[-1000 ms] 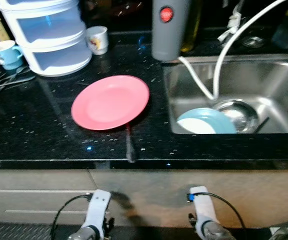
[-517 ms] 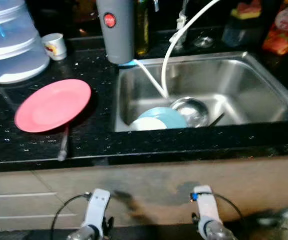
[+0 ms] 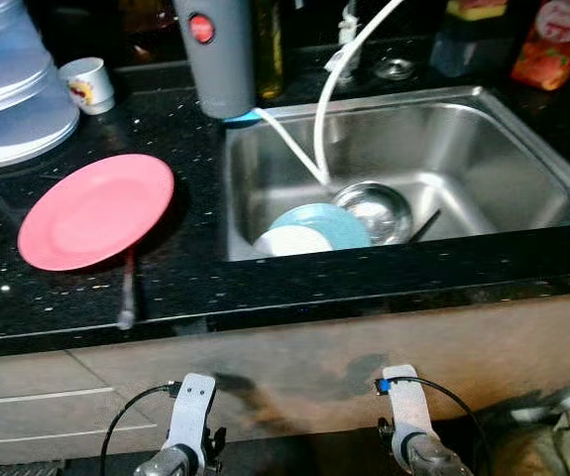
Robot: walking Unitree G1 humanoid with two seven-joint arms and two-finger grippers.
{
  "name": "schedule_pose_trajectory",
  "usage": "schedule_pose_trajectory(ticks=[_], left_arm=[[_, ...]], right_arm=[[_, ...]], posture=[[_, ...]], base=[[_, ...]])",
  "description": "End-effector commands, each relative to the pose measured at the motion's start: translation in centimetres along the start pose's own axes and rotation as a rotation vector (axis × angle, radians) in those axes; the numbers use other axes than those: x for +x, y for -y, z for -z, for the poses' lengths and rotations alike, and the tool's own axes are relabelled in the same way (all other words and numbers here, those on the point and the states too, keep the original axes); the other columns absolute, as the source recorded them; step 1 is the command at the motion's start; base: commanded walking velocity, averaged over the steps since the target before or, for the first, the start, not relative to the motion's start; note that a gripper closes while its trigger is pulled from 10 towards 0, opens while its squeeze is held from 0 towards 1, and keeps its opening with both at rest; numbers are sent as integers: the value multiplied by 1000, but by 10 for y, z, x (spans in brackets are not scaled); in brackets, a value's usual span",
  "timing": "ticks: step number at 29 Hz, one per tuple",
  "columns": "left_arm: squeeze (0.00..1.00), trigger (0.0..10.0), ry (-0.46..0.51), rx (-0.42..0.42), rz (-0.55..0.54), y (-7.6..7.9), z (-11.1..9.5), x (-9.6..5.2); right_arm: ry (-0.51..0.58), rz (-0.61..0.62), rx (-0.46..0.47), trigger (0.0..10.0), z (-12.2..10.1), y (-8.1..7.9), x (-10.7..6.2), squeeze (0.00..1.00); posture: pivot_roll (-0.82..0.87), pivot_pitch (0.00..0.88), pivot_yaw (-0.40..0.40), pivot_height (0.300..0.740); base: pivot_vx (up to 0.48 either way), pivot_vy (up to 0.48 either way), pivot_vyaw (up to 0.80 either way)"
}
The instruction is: Kitchen organization
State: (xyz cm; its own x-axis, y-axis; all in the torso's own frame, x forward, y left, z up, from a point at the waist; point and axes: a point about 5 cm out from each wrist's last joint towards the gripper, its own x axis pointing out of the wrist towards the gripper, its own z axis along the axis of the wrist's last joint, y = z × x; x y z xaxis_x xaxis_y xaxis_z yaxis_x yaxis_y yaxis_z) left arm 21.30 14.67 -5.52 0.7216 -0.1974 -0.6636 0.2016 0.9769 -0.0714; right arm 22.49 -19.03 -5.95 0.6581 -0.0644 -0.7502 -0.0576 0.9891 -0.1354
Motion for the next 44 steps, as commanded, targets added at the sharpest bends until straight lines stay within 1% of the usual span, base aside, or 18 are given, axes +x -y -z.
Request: schedule_pose_trajectory(ticks=[1,14,17,18,19,20,21,22,23,25,27,29,32,35,37,39,42,44], left_arm=[[0,10000,-25,20,-10,-3,7,-3],[0,10000,2,48,10,2,6,-3],[0,10000,30,87,16,0,3,-6],[0,10000,60,104,25,0,1,-9],[0,10000,60,104,25,0,1,-9],[0,10000,128,128,53,0,-6,-16],[0,10000,167,137,90,3,-11,-21],[0,10000,167,137,90,3,-11,-21],[0,10000,204,148,133,5,-16,-26],[0,10000,271,166,245,12,-26,-39],[0,10000,307,180,328,17,-34,-50],[0,10000,319,191,403,20,-38,-59],[0,10000,319,188,468,22,-39,-67],[0,10000,342,174,629,28,-46,-90],[0,10000,345,166,710,31,-49,-102],[0,10000,335,157,757,32,-49,-108],[0,10000,328,148,789,33,-51,-112],[0,10000,338,118,872,38,-63,-122]], right_arm=[[-11,-13,10,10000,3,-5,0,0],[-23,-5,8,10000,8,-2,-1,0],[-22,-18,-14,10000,8,0,-1,0],[-16,-53,-28,10000,6,0,-1,0],[-16,-53,-28,10000,6,0,-1,0],[-3,-143,-41,10000,3,-5,-2,0],[8,-223,-45,10000,0,-10,-2,0],[8,-223,-45,10000,0,-10,-2,0],[21,-304,-62,10000,-3,-16,-3,0],[64,-515,-141,10000,-11,-29,-10,0],[97,-647,-188,10000,-18,-37,-18,0],[120,-738,-214,10000,-24,-41,-25,0],[132,-805,-237,10000,-28,-44,-32,0],[153,-939,-231,10000,-38,-49,-44,0],[166,-1014,-221,10000,-45,-51,-54,0],[172,-1060,-218,10000,-49,-52,-61,0],[181,-1095,-223,10000,-54,-52,-67,0],[220,-1188,-231,10000,-69,-53,-82,0]], posture=[[-11,106,28,740],[-11,107,29,740],[-14,105,31,740],[-13,105,32,740],[-13,105,32,740],[-14,106,33,740],[-14,108,34,740],[-14,108,34,740],[-14,108,34,740],[-12,106,30,740],[-11,105,27,740],[-10,103,27,740],[-10,100,27,740],[-9,94,26,740],[-8,95,26,740],[-8,96,26,740],[-10,96,27,740],[-10,101,26,740]], base=[[0,0,0],[0,0,0],[0,0,0],[0,0,0],[0,0,0],[0,0,0],[0,0,0],[0,0,0],[0,0,0],[0,0,0],[0,0,0],[0,0,0],[0,0,0],[0,0,0],[0,0,0],[0,0,0],[0,0,0],[0,0,0]])
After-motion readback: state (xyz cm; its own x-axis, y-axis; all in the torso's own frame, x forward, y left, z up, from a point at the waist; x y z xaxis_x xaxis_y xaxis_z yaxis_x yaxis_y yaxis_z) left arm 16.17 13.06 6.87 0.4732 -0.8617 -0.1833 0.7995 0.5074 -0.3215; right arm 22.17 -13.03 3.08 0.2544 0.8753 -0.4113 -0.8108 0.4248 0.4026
